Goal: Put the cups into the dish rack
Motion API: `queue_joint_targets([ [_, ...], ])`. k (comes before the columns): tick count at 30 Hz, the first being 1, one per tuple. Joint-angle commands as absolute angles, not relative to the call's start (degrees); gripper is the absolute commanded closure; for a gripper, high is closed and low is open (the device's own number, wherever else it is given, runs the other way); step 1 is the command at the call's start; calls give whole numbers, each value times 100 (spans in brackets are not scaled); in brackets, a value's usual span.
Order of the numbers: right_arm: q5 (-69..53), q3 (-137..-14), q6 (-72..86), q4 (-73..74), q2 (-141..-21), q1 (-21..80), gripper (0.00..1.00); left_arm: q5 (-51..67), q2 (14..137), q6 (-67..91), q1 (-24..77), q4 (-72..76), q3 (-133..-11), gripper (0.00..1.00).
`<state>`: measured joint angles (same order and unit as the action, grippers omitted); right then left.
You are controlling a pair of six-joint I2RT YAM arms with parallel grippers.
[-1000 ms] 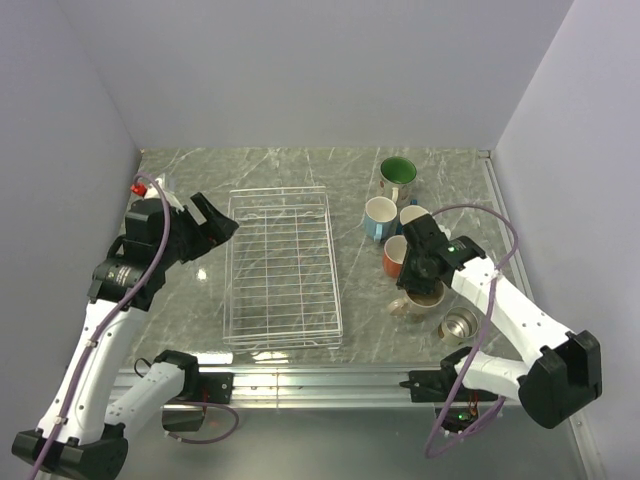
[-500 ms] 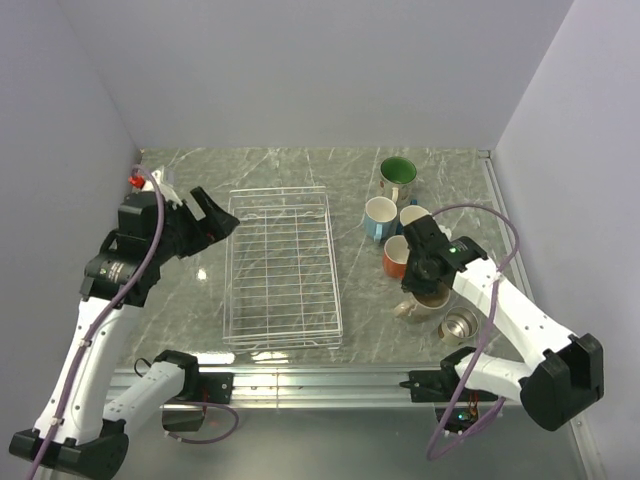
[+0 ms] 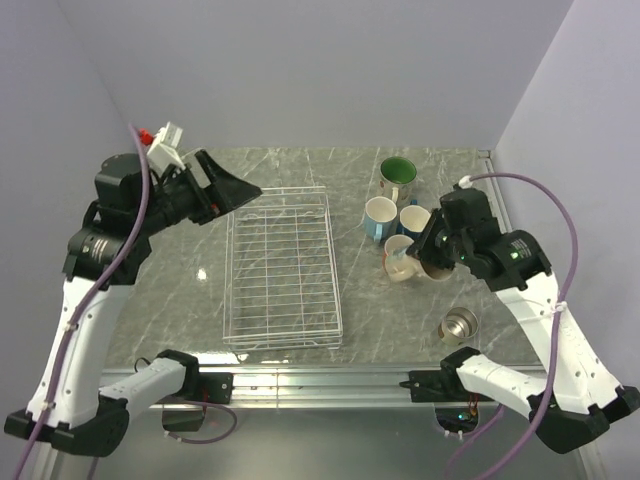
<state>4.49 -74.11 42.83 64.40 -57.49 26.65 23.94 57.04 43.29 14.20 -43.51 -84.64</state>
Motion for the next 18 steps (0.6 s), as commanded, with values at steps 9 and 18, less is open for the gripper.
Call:
queue_joint_targets([
  [9,-330,-8404,4694,4762,-5810,2681,100,3655,6371,6220,2626,-2440,-8062,12],
  [18,-1194,-7489,5080,2016,-5282,2681,100,3903,7189,8103,3893,-694,-7760,16],
])
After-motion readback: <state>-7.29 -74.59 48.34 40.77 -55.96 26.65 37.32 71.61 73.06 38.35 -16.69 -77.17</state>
